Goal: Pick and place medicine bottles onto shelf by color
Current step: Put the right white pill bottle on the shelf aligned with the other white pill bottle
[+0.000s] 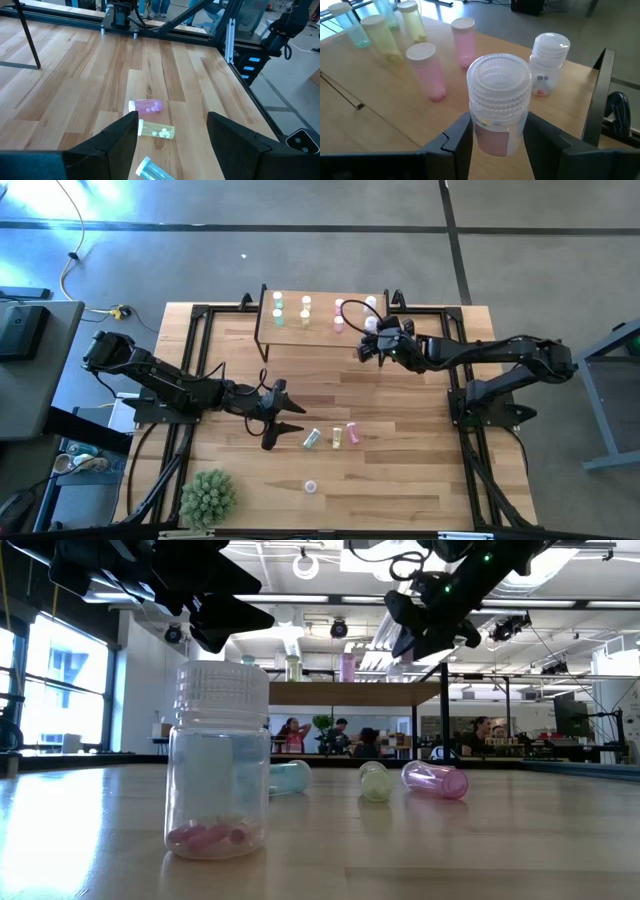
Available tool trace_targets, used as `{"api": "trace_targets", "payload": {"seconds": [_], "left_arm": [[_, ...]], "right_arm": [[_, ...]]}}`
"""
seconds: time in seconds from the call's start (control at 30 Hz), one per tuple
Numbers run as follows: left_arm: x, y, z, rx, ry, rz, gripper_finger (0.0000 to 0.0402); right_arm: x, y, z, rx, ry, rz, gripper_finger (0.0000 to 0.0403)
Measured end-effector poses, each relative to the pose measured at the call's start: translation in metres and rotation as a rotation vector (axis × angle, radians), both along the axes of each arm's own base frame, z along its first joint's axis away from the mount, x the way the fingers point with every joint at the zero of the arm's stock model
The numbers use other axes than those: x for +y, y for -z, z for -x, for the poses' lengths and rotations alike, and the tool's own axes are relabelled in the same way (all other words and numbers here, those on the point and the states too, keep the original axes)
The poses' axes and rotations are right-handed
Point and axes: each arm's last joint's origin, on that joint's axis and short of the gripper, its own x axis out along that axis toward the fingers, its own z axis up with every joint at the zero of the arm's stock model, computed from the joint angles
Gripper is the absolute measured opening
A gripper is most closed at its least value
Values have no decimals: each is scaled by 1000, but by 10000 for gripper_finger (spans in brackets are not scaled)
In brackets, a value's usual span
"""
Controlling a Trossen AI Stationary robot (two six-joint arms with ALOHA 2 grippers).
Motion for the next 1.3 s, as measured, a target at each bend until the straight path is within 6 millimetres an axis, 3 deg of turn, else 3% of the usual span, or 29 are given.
{"api": "trace_targets", "payload": {"seconds": [0.37, 1.3], "left_arm": [[0, 0, 0, 1, 0, 0, 225], [0, 0, 0, 1, 0, 0, 225]], "right_arm": [[-20, 9, 0, 53, -42, -57, 138], [-29, 10, 4, 105, -79, -60, 138]]}}
